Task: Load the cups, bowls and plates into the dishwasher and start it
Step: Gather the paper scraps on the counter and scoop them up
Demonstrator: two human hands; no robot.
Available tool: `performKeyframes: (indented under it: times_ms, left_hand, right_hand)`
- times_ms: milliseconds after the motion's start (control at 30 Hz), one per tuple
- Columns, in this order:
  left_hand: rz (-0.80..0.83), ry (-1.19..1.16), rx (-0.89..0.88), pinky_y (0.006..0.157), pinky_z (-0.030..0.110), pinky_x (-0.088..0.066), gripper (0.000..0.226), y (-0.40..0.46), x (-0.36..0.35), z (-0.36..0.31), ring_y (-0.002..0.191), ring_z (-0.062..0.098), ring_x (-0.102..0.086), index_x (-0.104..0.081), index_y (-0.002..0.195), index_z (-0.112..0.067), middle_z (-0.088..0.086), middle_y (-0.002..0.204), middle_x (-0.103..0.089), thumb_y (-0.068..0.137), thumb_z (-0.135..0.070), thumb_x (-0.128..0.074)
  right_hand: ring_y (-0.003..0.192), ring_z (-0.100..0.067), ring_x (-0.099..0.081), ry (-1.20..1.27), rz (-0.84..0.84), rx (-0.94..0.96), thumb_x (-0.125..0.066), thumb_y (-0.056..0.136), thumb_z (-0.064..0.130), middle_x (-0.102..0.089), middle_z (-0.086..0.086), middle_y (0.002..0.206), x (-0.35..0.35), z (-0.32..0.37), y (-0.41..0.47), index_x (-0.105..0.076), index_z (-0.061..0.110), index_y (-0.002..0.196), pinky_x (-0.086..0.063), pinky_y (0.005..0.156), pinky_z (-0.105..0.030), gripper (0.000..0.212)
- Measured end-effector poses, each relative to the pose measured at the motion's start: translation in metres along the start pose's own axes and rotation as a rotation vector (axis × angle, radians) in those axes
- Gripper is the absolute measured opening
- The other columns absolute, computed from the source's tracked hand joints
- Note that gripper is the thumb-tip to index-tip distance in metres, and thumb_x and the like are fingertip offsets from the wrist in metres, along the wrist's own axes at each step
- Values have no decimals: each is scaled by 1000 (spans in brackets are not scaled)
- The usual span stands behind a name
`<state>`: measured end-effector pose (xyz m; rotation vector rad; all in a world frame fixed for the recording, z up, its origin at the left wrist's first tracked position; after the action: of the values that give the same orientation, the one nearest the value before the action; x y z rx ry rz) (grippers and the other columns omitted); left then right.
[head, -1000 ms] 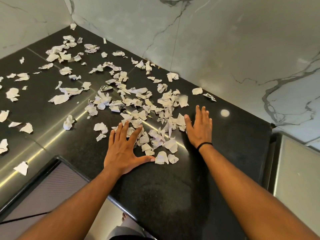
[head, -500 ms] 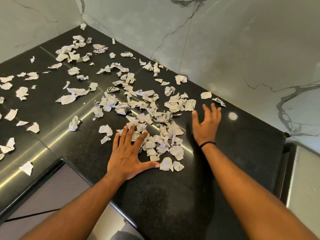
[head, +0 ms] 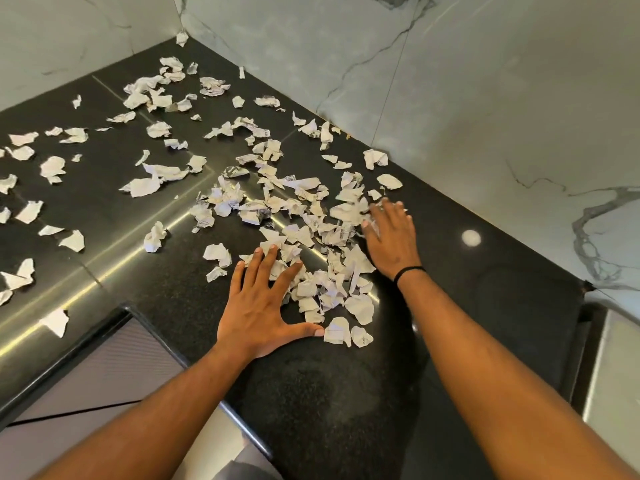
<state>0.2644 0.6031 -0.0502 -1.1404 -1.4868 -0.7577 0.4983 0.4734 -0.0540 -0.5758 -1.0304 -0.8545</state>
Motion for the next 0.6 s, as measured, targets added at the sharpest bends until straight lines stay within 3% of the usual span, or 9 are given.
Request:
performKeyframes:
  times_ms: [133,233,367,500,600]
  left_hand:
    - [5,2,3,125,54,3,122,0,-1,1,154,24,20,-10,159,-42,2,168,14,58,-108,-25]
    - [15,3,8,125,53,5,123,0,-1,1,153,23,23,-7,159,-42,2,168,17,57,-108,-24]
    - [18,0,3,125,53,5,123,-1,-1,1,153,23,22,-5,159,-42,2,168,16,57,-108,-24]
    - [10,-26,-1,125,52,5,123,0,-1,2,154,24,20,-6,160,-42,2,169,12,58,-108,-27]
    - [1,-42,-2,125,53,4,125,1,-1,2,154,23,19,-7,160,-41,2,169,11,57,-108,-28]
  right_hand:
    - [154,-19,-9,198,60,77,-35,107,36,-25,-2,164,-15,36,-41,-37,24,152,-3,126,-49,47]
    - [153,-19,-16,434,-70,10,-44,105,33,-32,-3,161,-6,32,-52,-44,20,148,-15,125,-47,44]
    - [154,-27,-7,238,-178,-63,-48,103,42,-21,-7,165,13,20,-7,-35,19,154,-11,123,-48,57]
    - [154,-31,-1,151,-8,-156,-39,103,52,-7,-7,168,10,6,59,-19,22,159,-6,123,-54,67]
    - [154,-31,-4,-33,125,-114,-29,105,52,-13,-7,167,-10,15,67,-25,21,157,-5,123,-57,62]
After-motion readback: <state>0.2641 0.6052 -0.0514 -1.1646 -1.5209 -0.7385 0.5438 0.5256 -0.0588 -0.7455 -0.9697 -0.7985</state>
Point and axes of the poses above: each hand's wrist, its own y-axis towards the middle knuckle, its own x-axis out of the back of the hand, z = x × y, the point moved 10 cm from there along y, towards the middle knuckle
